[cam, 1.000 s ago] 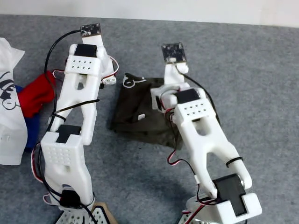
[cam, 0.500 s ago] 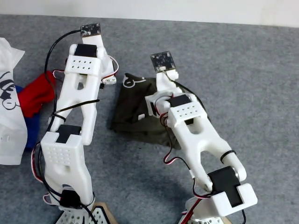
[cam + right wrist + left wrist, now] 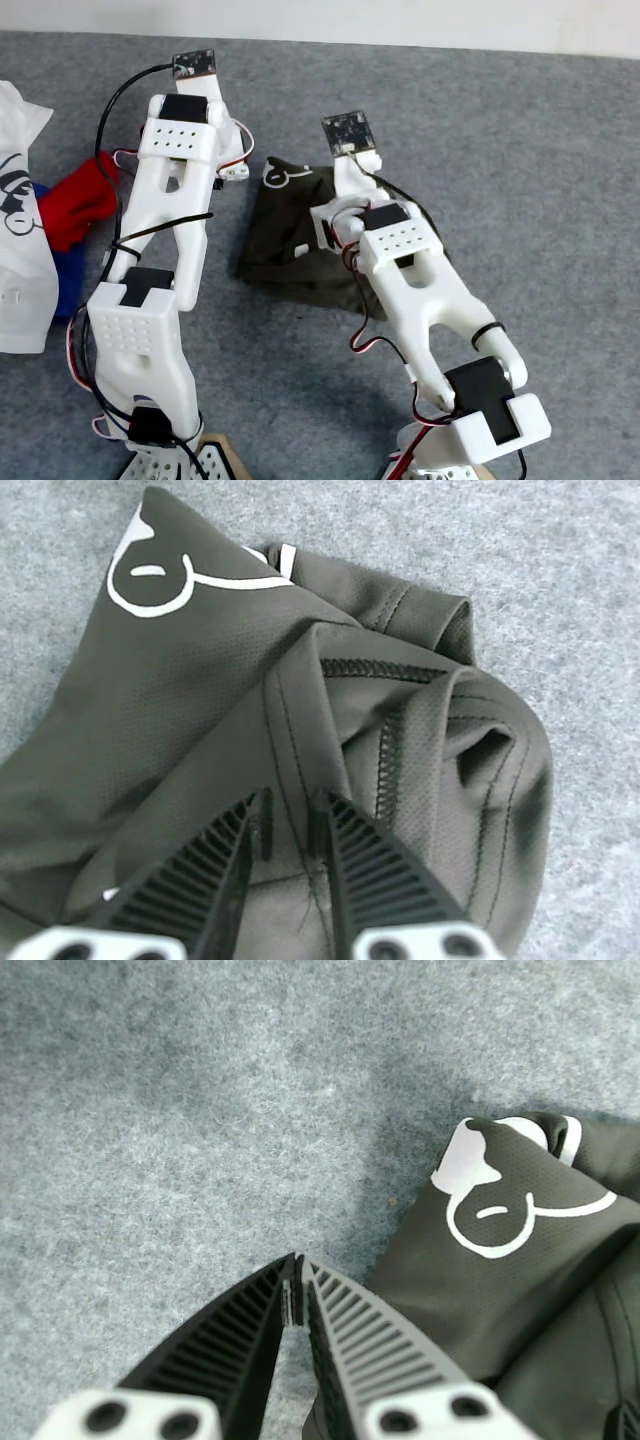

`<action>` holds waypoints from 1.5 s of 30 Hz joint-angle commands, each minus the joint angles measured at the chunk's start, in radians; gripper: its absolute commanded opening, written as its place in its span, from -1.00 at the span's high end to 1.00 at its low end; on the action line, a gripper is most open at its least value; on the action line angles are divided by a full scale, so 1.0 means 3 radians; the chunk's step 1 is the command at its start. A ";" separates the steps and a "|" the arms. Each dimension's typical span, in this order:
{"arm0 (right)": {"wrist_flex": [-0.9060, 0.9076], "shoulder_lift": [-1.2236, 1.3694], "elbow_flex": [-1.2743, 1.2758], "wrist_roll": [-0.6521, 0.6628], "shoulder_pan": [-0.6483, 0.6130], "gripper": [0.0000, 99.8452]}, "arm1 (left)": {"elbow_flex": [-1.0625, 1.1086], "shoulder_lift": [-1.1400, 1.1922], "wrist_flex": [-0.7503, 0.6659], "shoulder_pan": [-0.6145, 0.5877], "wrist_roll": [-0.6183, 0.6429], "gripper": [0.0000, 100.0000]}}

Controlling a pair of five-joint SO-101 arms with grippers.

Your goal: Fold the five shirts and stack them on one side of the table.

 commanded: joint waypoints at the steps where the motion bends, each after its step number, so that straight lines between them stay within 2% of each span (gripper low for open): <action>1: -0.0028 -0.0038 -0.0008 0.0051 0.0028 0.85 | -0.0008 -0.0023 -0.0031 0.0038 0.0036 0.99; 11: 0.0304 -0.0043 -0.0008 0.0164 0.0105 0.86 | -0.0008 -0.0023 -0.0031 0.0043 0.0036 0.99; 25: 0.1276 -0.0069 -0.0013 0.0169 0.0217 0.87 | -0.0008 -0.0023 -0.0020 0.0043 0.0036 0.99; 28: 0.1409 -0.0238 0.0018 0.0169 0.0269 0.96 | -0.0008 -0.0023 -0.0020 0.0043 0.0036 0.99; 32: 0.1547 -0.0734 0.0269 0.0174 0.0304 0.97 | -0.0008 -0.0023 -0.0020 0.0043 0.0036 0.99; 36: 0.1598 -0.1327 0.0606 0.0404 0.0294 0.97 | -0.0008 -0.0023 -0.0020 0.0043 0.0036 0.99; 40: 0.1568 -0.1793 0.0703 0.0394 0.0330 0.97 | -0.0008 -0.0023 -0.0020 0.0043 0.0036 0.99; 45: 0.0877 -0.1747 0.0437 0.0066 0.0299 0.97 | -0.0008 -0.0023 -0.0031 0.0043 0.0036 0.99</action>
